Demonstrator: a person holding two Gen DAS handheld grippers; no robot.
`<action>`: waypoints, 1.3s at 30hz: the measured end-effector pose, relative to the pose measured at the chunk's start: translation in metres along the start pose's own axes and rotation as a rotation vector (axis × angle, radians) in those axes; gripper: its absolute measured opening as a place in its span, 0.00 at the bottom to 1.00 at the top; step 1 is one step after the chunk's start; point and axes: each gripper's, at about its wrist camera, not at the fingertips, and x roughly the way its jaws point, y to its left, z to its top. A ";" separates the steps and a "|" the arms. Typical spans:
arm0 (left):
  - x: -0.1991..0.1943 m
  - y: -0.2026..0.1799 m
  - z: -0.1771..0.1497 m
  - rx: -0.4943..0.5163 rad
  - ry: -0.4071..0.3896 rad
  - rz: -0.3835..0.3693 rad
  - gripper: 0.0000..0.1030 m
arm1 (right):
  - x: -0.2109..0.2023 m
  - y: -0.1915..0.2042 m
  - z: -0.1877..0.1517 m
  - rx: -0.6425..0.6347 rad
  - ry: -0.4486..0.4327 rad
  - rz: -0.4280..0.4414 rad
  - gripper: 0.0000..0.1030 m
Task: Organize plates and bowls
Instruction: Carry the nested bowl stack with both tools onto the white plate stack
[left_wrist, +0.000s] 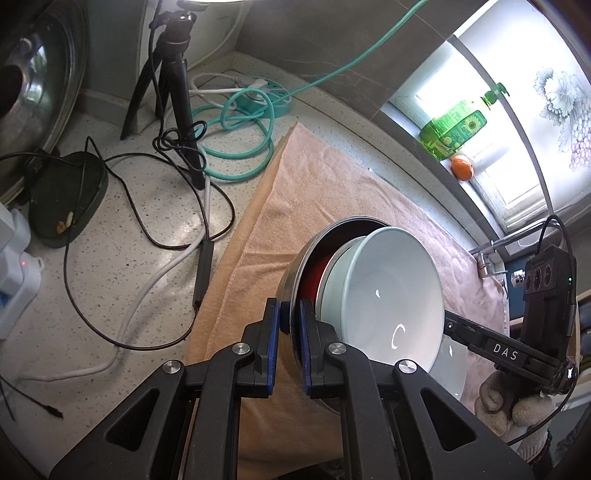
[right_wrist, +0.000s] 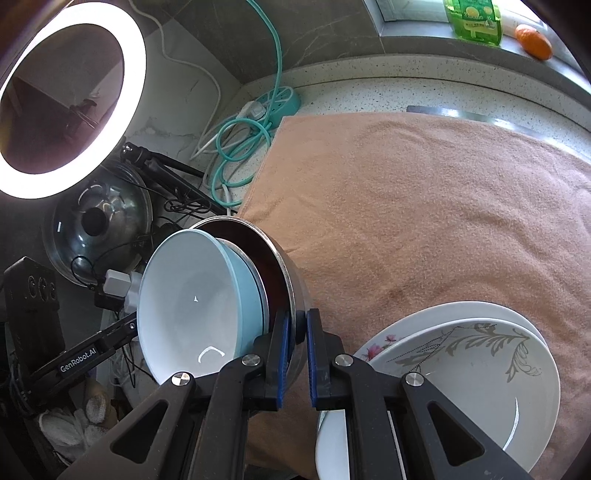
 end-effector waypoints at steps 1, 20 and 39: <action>-0.002 -0.002 0.000 0.003 -0.005 -0.003 0.07 | -0.003 0.000 0.000 0.003 -0.005 0.003 0.08; -0.011 -0.065 -0.007 0.138 -0.002 -0.086 0.07 | -0.077 -0.029 -0.022 0.074 -0.114 -0.024 0.08; 0.024 -0.128 -0.042 0.248 0.109 -0.136 0.07 | -0.121 -0.096 -0.067 0.207 -0.164 -0.086 0.08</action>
